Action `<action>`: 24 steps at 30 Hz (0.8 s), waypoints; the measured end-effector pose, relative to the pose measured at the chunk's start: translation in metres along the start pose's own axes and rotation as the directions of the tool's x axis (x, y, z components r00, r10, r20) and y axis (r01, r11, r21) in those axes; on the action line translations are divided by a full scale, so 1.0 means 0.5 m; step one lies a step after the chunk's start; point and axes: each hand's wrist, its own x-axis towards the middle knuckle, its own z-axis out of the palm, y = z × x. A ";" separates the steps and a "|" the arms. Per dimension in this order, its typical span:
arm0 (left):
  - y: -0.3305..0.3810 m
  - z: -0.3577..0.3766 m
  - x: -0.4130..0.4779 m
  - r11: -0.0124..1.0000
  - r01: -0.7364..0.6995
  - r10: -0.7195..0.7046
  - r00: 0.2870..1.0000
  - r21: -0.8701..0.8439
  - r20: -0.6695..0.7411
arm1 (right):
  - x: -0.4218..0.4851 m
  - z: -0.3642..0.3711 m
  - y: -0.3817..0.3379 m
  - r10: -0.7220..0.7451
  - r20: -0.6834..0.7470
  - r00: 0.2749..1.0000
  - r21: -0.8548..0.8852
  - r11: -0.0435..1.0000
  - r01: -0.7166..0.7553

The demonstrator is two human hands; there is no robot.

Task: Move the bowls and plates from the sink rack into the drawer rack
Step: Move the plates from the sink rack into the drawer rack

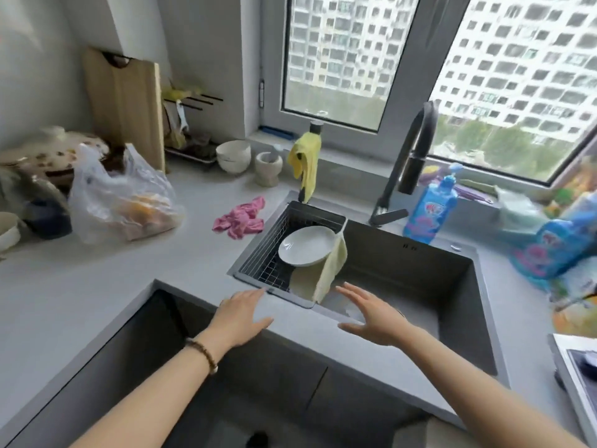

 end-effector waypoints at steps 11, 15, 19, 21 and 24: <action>-0.001 0.045 0.448 0.987 -0.163 0.160 0.966 -0.003 0.204 | 0.310 0.006 0.083 0.181 0.103 0.978 0.088 0.978 -0.190; 0.010 0.091 0.526 0.979 -0.206 0.195 0.942 0.011 0.273 | 0.348 0.029 0.099 0.192 0.143 0.971 0.069 0.977 -0.204; 0.021 0.133 0.572 0.969 -0.239 0.207 0.920 0.056 0.332 | 0.352 0.046 0.117 0.188 0.180 0.965 0.054 0.978 -0.201; 0.025 0.147 0.584 0.966 -0.244 0.199 0.916 0.089 0.349 | 0.349 0.053 0.121 0.190 0.184 0.964 0.056 0.978 -0.203; 0.027 0.161 0.597 0.976 -0.213 0.186 0.917 0.040 0.352 | 0.349 0.055 0.127 0.190 0.185 0.964 0.053 0.978 -0.203</action>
